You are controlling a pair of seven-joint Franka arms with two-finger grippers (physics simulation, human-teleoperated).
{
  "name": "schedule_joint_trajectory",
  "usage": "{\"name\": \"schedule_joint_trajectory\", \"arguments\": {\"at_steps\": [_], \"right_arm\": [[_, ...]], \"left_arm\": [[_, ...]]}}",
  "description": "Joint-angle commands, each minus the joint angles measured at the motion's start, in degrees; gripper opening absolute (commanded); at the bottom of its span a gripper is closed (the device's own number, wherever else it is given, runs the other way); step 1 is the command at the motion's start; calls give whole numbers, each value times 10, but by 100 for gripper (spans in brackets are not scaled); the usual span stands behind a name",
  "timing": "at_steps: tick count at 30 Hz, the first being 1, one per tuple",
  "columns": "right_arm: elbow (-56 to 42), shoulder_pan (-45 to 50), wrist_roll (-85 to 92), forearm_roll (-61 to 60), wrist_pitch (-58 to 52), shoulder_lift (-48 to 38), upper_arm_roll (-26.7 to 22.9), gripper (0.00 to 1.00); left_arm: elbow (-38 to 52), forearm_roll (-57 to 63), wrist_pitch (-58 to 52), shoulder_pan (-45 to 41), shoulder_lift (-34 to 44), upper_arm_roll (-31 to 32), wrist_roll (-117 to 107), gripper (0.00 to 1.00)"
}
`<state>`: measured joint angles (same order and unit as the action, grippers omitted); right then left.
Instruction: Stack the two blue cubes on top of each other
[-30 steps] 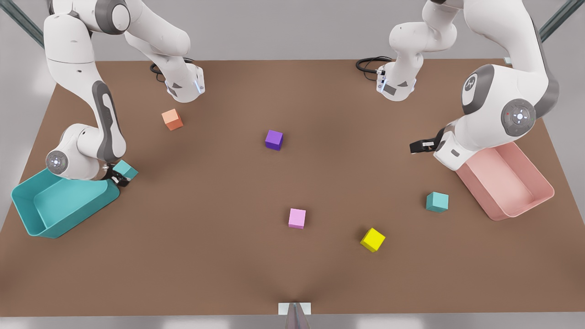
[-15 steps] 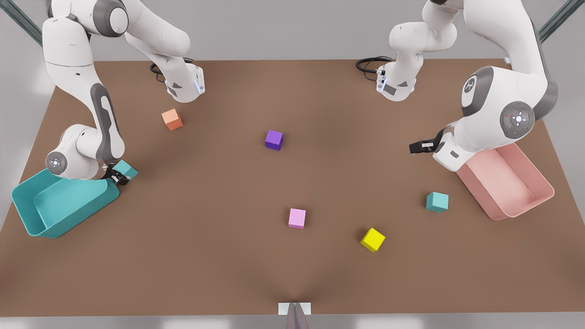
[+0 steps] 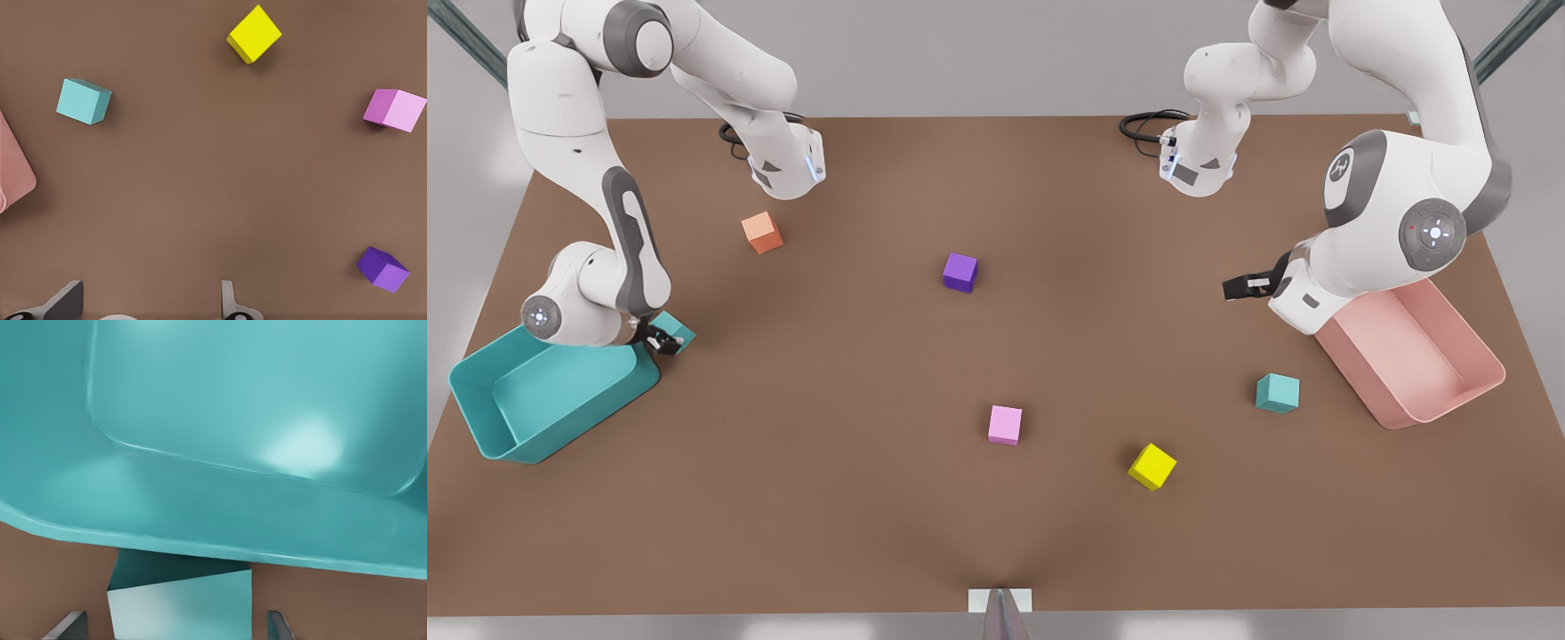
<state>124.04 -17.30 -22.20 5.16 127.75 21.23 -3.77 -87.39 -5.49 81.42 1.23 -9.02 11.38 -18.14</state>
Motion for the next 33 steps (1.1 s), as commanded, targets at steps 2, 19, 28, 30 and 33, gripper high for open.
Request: {"name": "schedule_joint_trajectory", "arguments": {"at_steps": [2,19,28,30,33], "right_arm": [[1,0,9,0,11,0,0,100],[24,-9,17,0,60,28,0,100],[22,-8,16,1,44,23,2,63],[18,-6,15,1,36,21,4,63],[12,-5,14,-4,19,14,10,63]], "left_arm": [[-1,0,0,0,1,0,-1,100],[-1,0,0,3,-6,0,0,100],[0,0,0,3,-7,0,0,100],[-1,0,0,3,-7,0,0,100],[-1,0,0,4,-7,0,2,100]]}}
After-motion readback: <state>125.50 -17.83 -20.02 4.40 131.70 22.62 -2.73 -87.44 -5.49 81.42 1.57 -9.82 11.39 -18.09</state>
